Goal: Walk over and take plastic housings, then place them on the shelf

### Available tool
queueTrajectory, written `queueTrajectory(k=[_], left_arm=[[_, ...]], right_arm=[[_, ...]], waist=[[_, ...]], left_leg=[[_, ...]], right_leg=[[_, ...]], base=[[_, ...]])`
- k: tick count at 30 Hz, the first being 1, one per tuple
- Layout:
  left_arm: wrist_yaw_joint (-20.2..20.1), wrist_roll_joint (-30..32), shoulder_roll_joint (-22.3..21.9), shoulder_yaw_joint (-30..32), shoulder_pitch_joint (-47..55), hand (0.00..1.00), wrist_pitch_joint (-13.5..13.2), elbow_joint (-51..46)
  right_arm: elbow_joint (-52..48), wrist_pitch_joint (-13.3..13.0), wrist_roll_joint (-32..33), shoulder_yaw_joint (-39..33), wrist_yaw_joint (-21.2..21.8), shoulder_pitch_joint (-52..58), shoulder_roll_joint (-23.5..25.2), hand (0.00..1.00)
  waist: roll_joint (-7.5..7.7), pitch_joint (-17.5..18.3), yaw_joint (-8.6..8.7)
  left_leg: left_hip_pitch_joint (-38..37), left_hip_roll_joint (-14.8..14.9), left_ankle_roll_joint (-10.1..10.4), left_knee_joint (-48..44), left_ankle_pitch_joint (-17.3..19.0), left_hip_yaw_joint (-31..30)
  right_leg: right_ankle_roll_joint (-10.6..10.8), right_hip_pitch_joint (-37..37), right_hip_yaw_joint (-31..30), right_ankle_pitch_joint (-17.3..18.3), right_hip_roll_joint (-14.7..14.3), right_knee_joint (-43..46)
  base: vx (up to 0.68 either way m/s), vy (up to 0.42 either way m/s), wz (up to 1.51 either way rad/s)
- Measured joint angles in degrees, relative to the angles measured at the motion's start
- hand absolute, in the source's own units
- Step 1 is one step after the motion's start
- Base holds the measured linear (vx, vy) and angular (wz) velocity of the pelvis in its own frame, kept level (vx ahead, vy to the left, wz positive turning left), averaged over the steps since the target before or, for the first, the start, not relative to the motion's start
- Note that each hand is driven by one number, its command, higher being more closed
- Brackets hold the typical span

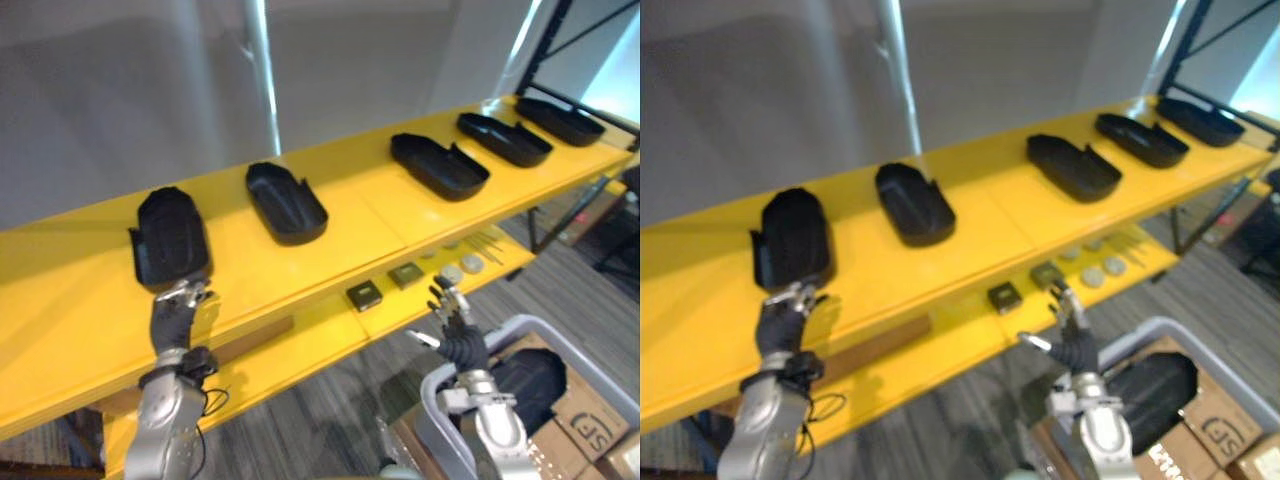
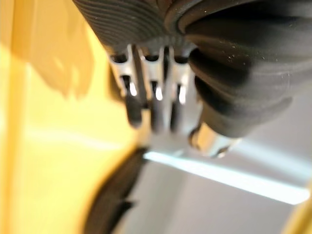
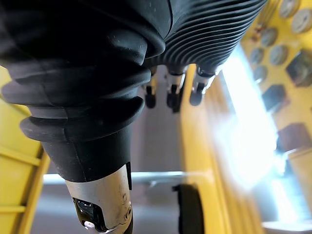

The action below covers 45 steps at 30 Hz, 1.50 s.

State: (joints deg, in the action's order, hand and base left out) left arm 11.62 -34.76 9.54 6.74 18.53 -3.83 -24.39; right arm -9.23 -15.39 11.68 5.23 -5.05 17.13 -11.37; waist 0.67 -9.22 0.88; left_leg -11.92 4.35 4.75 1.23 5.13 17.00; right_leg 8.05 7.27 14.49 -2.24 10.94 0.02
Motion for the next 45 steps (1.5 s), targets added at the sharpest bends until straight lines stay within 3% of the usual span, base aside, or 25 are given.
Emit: queueTrajectory(k=[2,4,7,9,10,12,14,19,22,27,31,34,36,37,39,42,45], left_arm=[[-1.35,-1.32,-0.97,1.11,2.02,0.0,-2.68,-3.04],[0.11,-0.01,-2.36,3.73,3.39,0.0,-6.76,-6.17],[7.41,4.56,-4.64,8.76,3.21,0.0,-14.36,-9.17],[11.59,7.47,-5.8,10.83,3.2,0.0,-16.82,-10.39],[16.16,11.87,-6.31,11.52,2.9,0.0,-17.87,-10.87],[22.7,19.52,-7.09,11.78,2.35,0.0,-17.89,-10.94],[25.13,22.39,-8.39,11.5,1.49,0.0,-17.88,-10.92],[26.35,24.88,-9.39,9.02,0.55,0.0,-17.85,-8.45],[25.68,26.63,-9.99,7.03,0.38,0.0,-18.3,-6.47],[20.35,26.65,-9.53,2.69,-1.33,0.0,-18.8,-3.76],[16.07,26.22,-6.39,-3.27,-2.33,0.0,-19.53,-1.91],[14.5,26.16,-4.61,-6.68,-4.83,0.0,-19.66,0.23],[14.54,26.17,-2.45,-10.29,-8.68,0.0,-19.65,3.28],[14.55,26.17,-2.23,-10.64,-9.23,0.0,-19.65,3.53],[14.76,26.25,-0.81,-14.01,-13.2,0.0,-19.64,4.77],[15.28,26.33,-1.0,-17.24,-17.95,0.0,-19.44,5.47],[16.88,26.33,-1.12,-19.0,-20.78,0.0,-18.21,5.64]], right_arm=[[0.01,-0.02,-0.23,-0.11,-1.36,-0.21,0.06,0.0],[0.01,-0.04,-0.29,-0.23,-2.59,-1.17,0.28,0.0],[0.17,-0.86,-0.7,-1.77,-3.96,-3.14,1.26,0.0],[0.62,-1.25,-0.72,-2.36,-4.47,-4.15,1.8,0.0],[1.02,-1.33,-0.74,-2.3,-5.37,-4.9,2.25,0.0],[1.94,-1.42,-0.58,-1.74,-6.46,-5.6,3.14,0.0],[3.19,-1.93,-0.39,-1.06,-6.83,-6.04,3.79,0.0],[5.55,-3.06,2.38,-0.03,-7.13,-6.05,5.11,0.0],[6.45,-4.25,3.24,0.0,-6.79,-6.02,5.64,0.0],[7.47,-4.48,3.25,-0.13,-7.7,-5.92,5.72,0.0],[6.87,-4.27,3.28,-2.95,-10.66,-4.31,5.72,0.0],[3.42,-4.03,3.37,-8.01,-13.51,-0.62,5.73,0.0],[0.55,-4.09,4.84,-11.52,-15.13,3.37,5.97,0.0],[0.37,-4.13,5.08,-11.9,-15.14,3.89,6.08,0.0],[-0.2,-4.17,6.72,-13.97,-15.05,7.99,7.25,0.0],[-0.34,-4.53,8.39,-14.64,-14.79,12.98,8.88,0.0],[-0.34,-4.67,8.39,-14.57,-13.06,14.69,10.04,0.0]], waist=[[-0.35,-0.23,-0.4],[-0.74,-0.27,-1.12],[-0.87,-0.42,-1.74],[-0.79,-0.37,-1.89],[-0.67,-0.41,-2.17],[-0.52,-0.33,-2.65],[-0.24,-0.36,-2.65],[0.6,-0.08,-2.25],[1.05,-0.02,-1.78],[1.3,0.14,-1.36],[1.31,0.17,-0.57],[1.33,0.2,1.36],[1.37,0.31,3.54],[1.37,0.3,3.8],[1.41,0.38,6.35],[1.1,0.56,8.86],[0.71,0.62,9.71]], left_leg=[[0.15,-0.01,0.0,-0.21,0.0,-1.36],[0.86,0.02,0.01,-0.85,-0.01,-2.81],[1.4,-0.01,0.19,-0.86,-0.29,-4.74],[1.89,-0.01,0.18,-0.92,-0.38,-5.35],[2.06,-0.03,0.14,-0.82,-0.51,-5.51],[2.06,-0.04,0.14,-0.72,-0.51,-5.52],[2.09,-0.11,0.14,-0.63,-0.51,-5.53],[2.13,-0.19,0.13,-0.49,-0.52,-5.56],[2.0,-0.36,0.12,-0.5,-0.54,-5.59],[1.91,-0.13,0.12,-0.51,-0.54,-5.29],[1.92,-0.03,0.15,-0.14,-0.52,-2.66],[1.55,0.02,0.33,0.14,-0.29,1.25],[0.39,0.4,0.59,-0.01,0.59,5.02],[0.18,0.46,0.61,-0.03,0.72,5.6],[-0.2,1.11,1.0,-1.5,2.28,8.62],[-0.26,1.69,1.09,-2.67,3.41,11.53],[-1.0,2.22,1.23,-2.96,3.61,13.34]], right_leg=[[0.0,1.08,1.46,0.0,0.07,-0.54],[0.01,1.99,3.06,0.01,0.08,-1.1],[0.04,2.95,5.17,-0.01,0.02,-1.74],[0.04,2.99,5.74,0.0,0.03,-1.87],[0.04,2.94,5.96,0.0,0.05,-1.98],[0.03,2.96,5.97,0.0,0.03,-2.14],[0.04,2.95,5.97,0.0,0.04,-2.26],[0.03,2.82,6.0,0.0,0.03,-2.38],[0.03,2.75,6.0,0.0,0.05,-2.38],[0.02,2.56,5.72,0.01,0.01,-2.37],[-0.04,0.52,3.04,-0.26,-0.27,-2.12],[-0.17,-1.85,-1.0,-1.1,-0.72,-2.1],[-0.35,-3.17,-4.94,-1.75,-1.56,-2.19],[-0.34,-3.27,-5.42,-1.81,-1.67,-2.21],[-0.37,-3.82,-8.27,-2.09,-2.38,-2.38],[-0.42,-5.19,-11.43,-2.7,-3.08,-2.64],[-0.6,-5.5,-13.1,-2.9,-3.88,-2.68]], base=[[0.0,-0.027,0.32],[-0.01,-0.023,0.36],[0.0,-0.022,0.31],[0.01,-0.004,0.2],[0.0,0.002,0.1],[0.0,0.004,0.03],[0.0,0.0,0.0],[0.0,0.0,0.0],[0.0,0.0,0.0],[-0.01,-0.001,-0.02],[-0.02,0.018,-0.32],[-0.01,0.032,-0.67],[-0.01,0.008,-0.79],[-0.01,0.002,-0.7],[-0.03,-0.005,-0.65],[-0.03,-0.021,-0.57],[-0.03,-0.037,-0.32]])
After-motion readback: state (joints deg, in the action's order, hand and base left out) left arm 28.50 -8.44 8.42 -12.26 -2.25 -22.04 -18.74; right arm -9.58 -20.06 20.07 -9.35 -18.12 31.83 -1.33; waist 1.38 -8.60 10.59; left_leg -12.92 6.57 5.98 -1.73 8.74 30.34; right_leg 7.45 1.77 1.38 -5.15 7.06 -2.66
